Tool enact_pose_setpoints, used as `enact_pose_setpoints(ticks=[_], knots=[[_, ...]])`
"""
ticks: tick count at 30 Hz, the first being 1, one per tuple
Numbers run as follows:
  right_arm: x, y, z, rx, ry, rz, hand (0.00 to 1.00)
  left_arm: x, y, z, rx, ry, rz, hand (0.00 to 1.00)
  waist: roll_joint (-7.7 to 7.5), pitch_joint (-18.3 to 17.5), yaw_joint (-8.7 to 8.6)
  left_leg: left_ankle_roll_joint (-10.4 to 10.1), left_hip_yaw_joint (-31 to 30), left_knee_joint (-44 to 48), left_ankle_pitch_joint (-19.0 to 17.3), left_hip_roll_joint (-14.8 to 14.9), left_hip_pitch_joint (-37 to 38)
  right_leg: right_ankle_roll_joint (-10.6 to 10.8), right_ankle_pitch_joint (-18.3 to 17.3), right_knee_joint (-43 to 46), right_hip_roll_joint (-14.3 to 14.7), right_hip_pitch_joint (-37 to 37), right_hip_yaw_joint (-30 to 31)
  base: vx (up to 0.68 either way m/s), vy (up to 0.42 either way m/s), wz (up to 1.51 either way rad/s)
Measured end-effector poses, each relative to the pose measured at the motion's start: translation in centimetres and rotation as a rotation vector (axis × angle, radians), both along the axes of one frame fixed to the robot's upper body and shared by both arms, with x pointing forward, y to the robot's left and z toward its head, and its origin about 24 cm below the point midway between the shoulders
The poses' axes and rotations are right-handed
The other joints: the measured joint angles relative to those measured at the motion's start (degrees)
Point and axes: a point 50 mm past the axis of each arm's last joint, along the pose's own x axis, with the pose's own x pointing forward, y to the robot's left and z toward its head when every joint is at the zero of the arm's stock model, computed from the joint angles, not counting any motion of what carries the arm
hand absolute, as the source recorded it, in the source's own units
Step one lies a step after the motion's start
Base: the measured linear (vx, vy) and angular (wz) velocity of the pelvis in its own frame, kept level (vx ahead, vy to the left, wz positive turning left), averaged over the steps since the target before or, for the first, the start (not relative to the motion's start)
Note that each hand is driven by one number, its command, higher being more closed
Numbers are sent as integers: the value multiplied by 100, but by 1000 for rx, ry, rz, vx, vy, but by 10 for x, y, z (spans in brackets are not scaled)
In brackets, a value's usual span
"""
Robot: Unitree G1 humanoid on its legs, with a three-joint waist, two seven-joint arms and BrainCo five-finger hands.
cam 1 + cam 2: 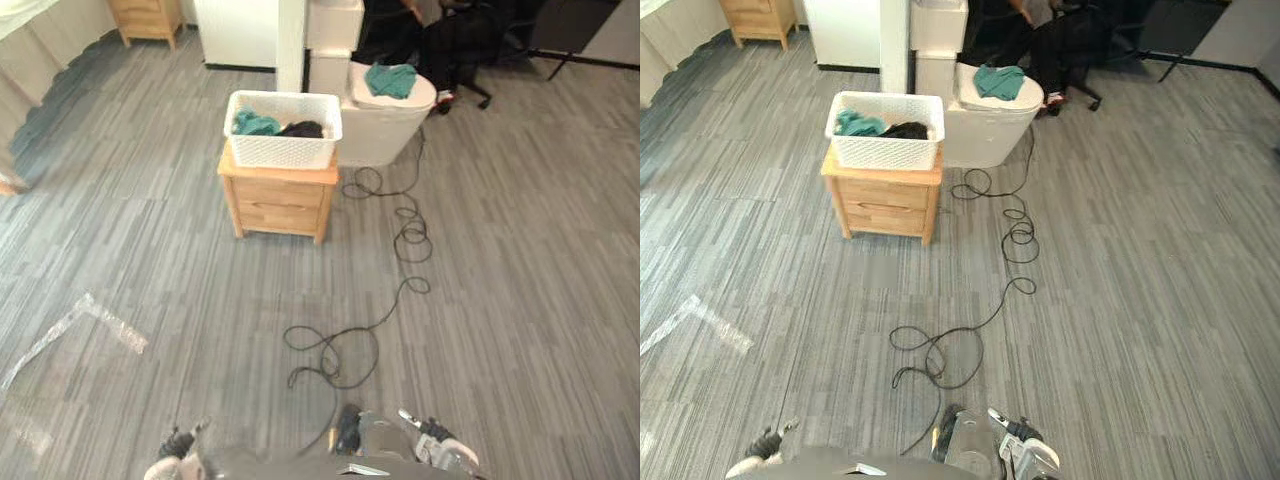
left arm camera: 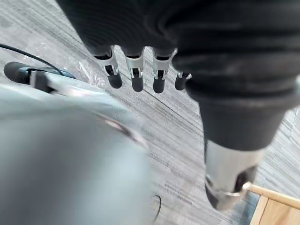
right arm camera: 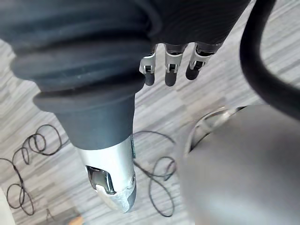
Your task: Pick up the laundry basket with both hands and put the clothes into the washing machine.
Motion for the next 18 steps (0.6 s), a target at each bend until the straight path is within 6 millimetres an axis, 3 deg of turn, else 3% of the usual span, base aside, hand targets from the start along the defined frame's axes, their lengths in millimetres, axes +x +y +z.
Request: enact_pose_setpoints(ticks=[1,2,3,4,6,7,8,9,10,11,12,13,14,15,16,17,18], knots=[[0,0,0,-7,4,6,0,-1,0,0,0,1,-1,0,-41,49,32,-54,-3,425,-226,-71,-162,-39,-29,-171,68,309,39,613,-307,-53],[3,5,0,-7,5,27,0,0,3,1,9,-6,8,0,-216,91,76,-173,66,681,-569,-395,-495,-51,-34,-526,90,800,82,597,-268,-36],[12,10,2,-8,-13,49,0,7,11,5,42,-40,11,0,-393,136,144,-239,296,426,-790,-692,-835,-50,-32,-847,93,1146,203,731,-293,-35],[19,11,4,-12,-28,61,0,11,14,7,56,-61,17,0,-456,166,163,-248,422,174,-860,-805,-1005,-46,-31,-994,102,1311,239,726,-236,-41],[47,14,15,-34,-101,86,0,25,16,12,68,-116,26,0,-553,262,163,-241,816,-1721,-848,-1302,-1485,77,10,-1484,124,1742,333,583,-116,-39],[56,14,19,-42,-130,88,0,26,14,12,65,-121,32,0,-536,301,163,-211,943,-2781,-620,-1505,-1516,252,4,-1624,128,1926,340,573,10,-57],[57,12,21,-53,-145,84,0,25,10,11,55,-117,40,0,-416,254,197,-186,923,-4533,80,-1831,-1438,477,-79,-1833,236,2237,402,584,53,-63],[56,9,21,-64,-153,84,0,24,8,10,52,-112,40,0,-338,224,244,-210,856,-4933,330,-1858,-1422,568,-137,-1893,320,2379,493,718,181,-94],[54,12,20,-61,-159,89,0,15,10,8,62,-84,48,0,-192,152,355,181,563,-4857,959,-1836,-1466,736,-356,-1884,447,2645,708,581,200,-84],[51,21,17,-35,-150,90,0,12,15,8,73,-67,52,0,-410,120,369,59,502,-4594,1254,-1943,-1482,763,-520,-1714,266,2686,793,556,232,-64],[48,26,15,-22,-142,88,0,14,18,9,83,-70,50,0,-577,97,322,83,522,-4498,1188,-2039,-1483,756,-594,-1441,97,2595,826,395,233,-11],[39,29,10,-10,-119,83,0,22,21,11,89,-87,42,0,-788,30,251,113,626,-4507,967,-2220,-1411,731,-625,-492,-234,2141,1006,486,307,4],[29,32,6,2,-93,75,0,25,25,13,98,-95,38,0,-919,-5,204,143,718,-4632,807,-2404,-1212,949,-361,631,-544,1640,1094,495,308,6],[24,33,4,9,-81,73,0,26,27,13,104,-96,35,0,-949,6,156,181,722,-4695,737,-2503,-1072,1107,-94,1133,-685,1456,1097,493,293,10],[12,35,-1,26,-45,61,0,29,27,14,107,-95,20,0,-950,13,70,195,706,-4830,605,-2630,-752,1405,189,2055,-890,1136,1136,469,240,10],[0,38,-6,45,-5,50,0,31,32,16,119,-101,16,0,-907,41,43,156,725,-4983,522,-2666,-356,1426,201,2867,-1016,852,1058,512,239,0],[-8,40,-9,65,14,48,0,33,35,17,130,-107,13,0,-838,85,24,127,756,-5137,465,-2686,-39,1307,110,3273,-1120,659,819,388,157,-17]])
